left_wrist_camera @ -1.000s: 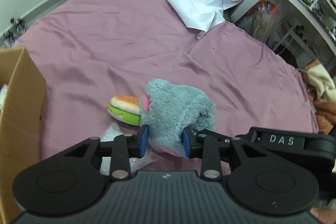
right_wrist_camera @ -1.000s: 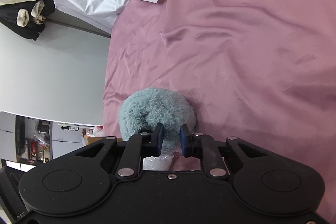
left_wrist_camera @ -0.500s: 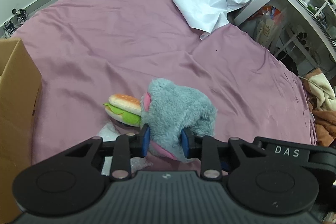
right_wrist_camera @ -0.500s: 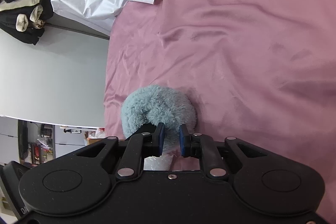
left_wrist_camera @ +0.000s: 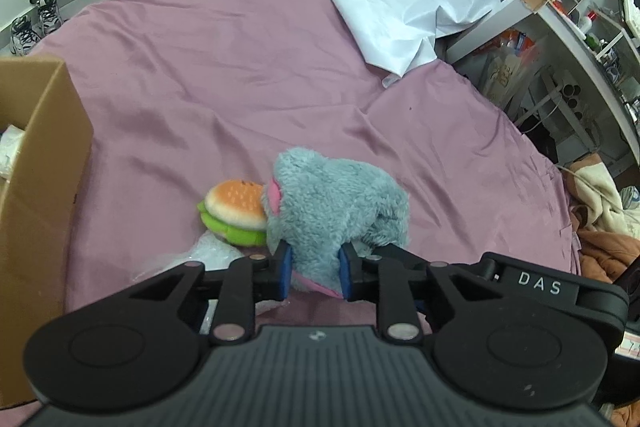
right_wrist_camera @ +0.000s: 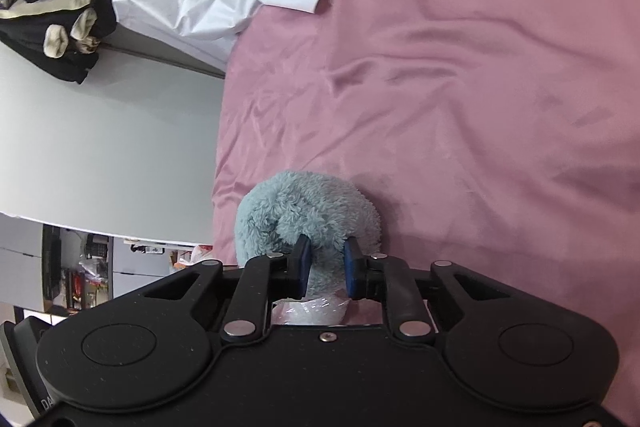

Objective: Organize soft objects
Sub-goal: 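Lift the grey plush with the left tool and carry it toward the box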

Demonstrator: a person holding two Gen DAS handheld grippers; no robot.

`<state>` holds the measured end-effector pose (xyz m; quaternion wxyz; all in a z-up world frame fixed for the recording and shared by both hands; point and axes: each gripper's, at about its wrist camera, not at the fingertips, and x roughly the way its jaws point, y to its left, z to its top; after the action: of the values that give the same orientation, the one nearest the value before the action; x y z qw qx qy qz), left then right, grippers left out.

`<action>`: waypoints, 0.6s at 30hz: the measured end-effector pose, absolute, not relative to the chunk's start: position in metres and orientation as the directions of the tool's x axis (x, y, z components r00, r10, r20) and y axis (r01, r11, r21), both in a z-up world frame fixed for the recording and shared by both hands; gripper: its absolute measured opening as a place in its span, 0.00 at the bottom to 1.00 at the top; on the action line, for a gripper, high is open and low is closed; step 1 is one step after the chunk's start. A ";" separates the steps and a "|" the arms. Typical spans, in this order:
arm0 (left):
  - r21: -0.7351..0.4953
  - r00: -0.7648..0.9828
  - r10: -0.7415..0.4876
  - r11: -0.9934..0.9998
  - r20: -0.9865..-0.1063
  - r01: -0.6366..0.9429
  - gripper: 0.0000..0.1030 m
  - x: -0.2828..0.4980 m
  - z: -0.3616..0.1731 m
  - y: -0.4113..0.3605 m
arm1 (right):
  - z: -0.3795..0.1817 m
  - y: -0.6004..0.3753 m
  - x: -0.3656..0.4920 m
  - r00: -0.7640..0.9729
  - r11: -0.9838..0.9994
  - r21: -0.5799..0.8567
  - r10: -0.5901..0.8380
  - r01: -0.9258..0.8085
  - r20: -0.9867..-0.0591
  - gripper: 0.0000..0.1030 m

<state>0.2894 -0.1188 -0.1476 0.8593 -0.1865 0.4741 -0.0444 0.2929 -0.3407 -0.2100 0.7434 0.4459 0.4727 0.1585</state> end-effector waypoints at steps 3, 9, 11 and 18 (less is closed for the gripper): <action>-0.372 0.564 -0.260 0.924 -0.784 -0.091 0.21 0.284 -0.137 -0.118 | -0.201 -0.343 0.290 0.516 0.550 0.820 0.662 0.159 -0.544 0.16; -0.369 0.600 -0.248 0.925 -0.760 -0.085 0.21 0.274 -0.115 -0.116 | -0.180 -0.342 0.285 0.546 0.548 0.831 0.668 0.099 -0.506 0.16; -0.372 0.612 -0.244 0.924 -0.752 -0.088 0.21 0.269 -0.108 -0.113 | -0.173 -0.340 0.283 0.551 0.545 0.835 0.676 0.075 -0.490 0.16; -0.382 0.642 -0.231 0.918 -0.731 -0.104 0.21 0.257 -0.089 -0.098 | -0.155 -0.329 0.278 0.556 0.538 0.843 0.700 0.002 -0.449 0.15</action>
<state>0.2570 -0.0985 -0.0894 0.8839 -0.1992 0.4216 -0.0360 0.2780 -0.3289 -0.1549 0.7733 0.4242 0.4138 0.2255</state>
